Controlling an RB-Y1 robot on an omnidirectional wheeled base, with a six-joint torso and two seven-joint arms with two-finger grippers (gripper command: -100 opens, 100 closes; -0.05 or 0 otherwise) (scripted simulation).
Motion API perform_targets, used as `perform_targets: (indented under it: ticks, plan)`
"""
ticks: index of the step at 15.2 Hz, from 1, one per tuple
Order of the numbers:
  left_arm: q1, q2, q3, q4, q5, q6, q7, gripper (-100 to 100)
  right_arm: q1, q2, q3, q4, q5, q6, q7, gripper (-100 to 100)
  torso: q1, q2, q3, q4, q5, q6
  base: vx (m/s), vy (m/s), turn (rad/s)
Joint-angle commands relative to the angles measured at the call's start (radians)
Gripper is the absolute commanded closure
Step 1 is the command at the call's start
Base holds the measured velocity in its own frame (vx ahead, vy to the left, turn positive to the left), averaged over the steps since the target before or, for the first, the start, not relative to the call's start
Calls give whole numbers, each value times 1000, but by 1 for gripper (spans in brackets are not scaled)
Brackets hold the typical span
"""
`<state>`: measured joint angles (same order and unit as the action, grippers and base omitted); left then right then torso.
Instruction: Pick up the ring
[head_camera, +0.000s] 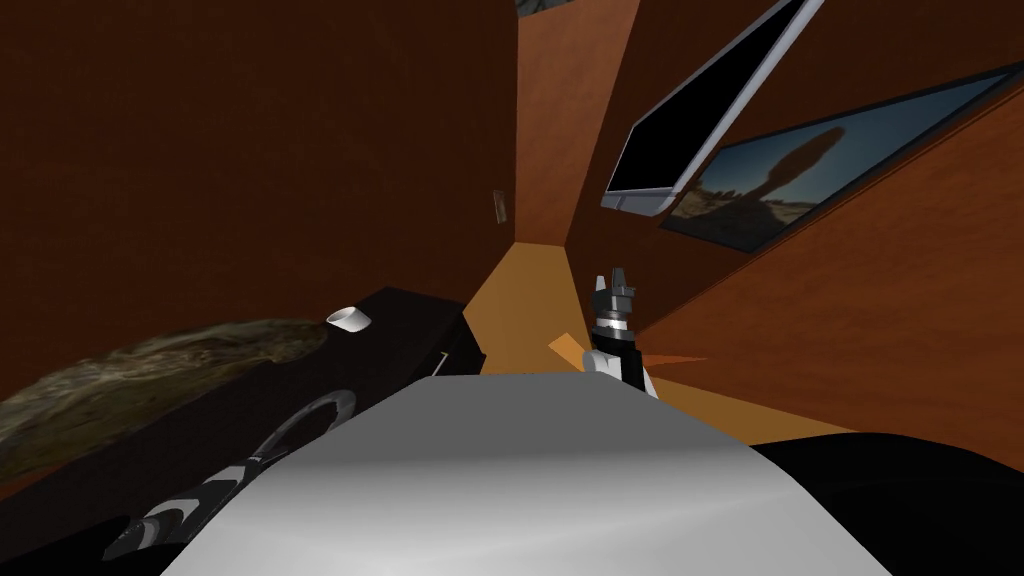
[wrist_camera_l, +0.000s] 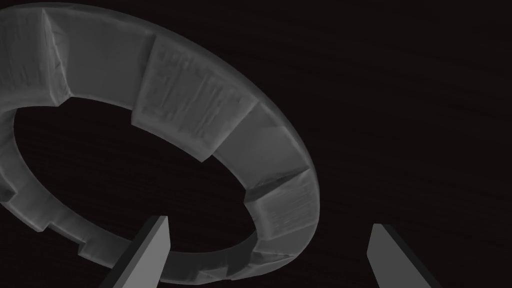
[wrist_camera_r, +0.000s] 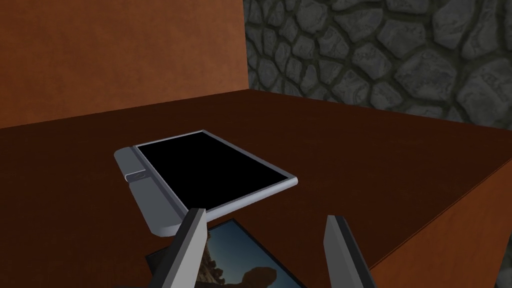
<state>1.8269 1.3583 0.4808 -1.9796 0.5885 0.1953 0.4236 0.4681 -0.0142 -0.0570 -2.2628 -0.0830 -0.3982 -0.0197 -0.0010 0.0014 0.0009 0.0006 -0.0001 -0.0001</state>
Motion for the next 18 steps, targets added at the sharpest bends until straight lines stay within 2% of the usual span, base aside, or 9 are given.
perform_targets:
  ticks: [1,3,4,5,9,10,17,18]
  plan:
    - [-36,1,-31,16,-2,5,0,-100,0,0,0,0,0,0,0,0,0,0,0,0,0,0,-19,-3,-43]
    - [-70,4,-60,33,-3,7,1,-100,0,0,0,0,0,0,0,0,0,0,0,0,1,0,-17,-1,-38]
    - [-53,3,-45,25,-3,5,1,-100,0,0,0,0,0,0,0,0,2,0,0,0,3,0,-10,-3,-15]
    - [-57,4,-49,28,-3,6,1,100,0,0,0,0,0,0,0,0,4,0,0,0,4,0,0,0,0]
    - [-56,3,-49,28,-2,7,2,100,0,0,0,0,0,0,0,0,5,-1,0,0,4,1,-1,0,3]
    - [-20,-1,-17,8,-2,3,0,100,0,0,0,0,0,0,0,0,5,-1,0,0,4,1,11,0,33]
    - [97,-11,83,-51,1,-6,-2,100,0,0,0,0,0,0,0,0,4,-3,-1,0,3,0,21,3,47]
    - [76,-8,65,-40,2,-4,-1,100,0,0,0,0,0,0,0,0,4,-3,-1,0,3,0,10,1,15]
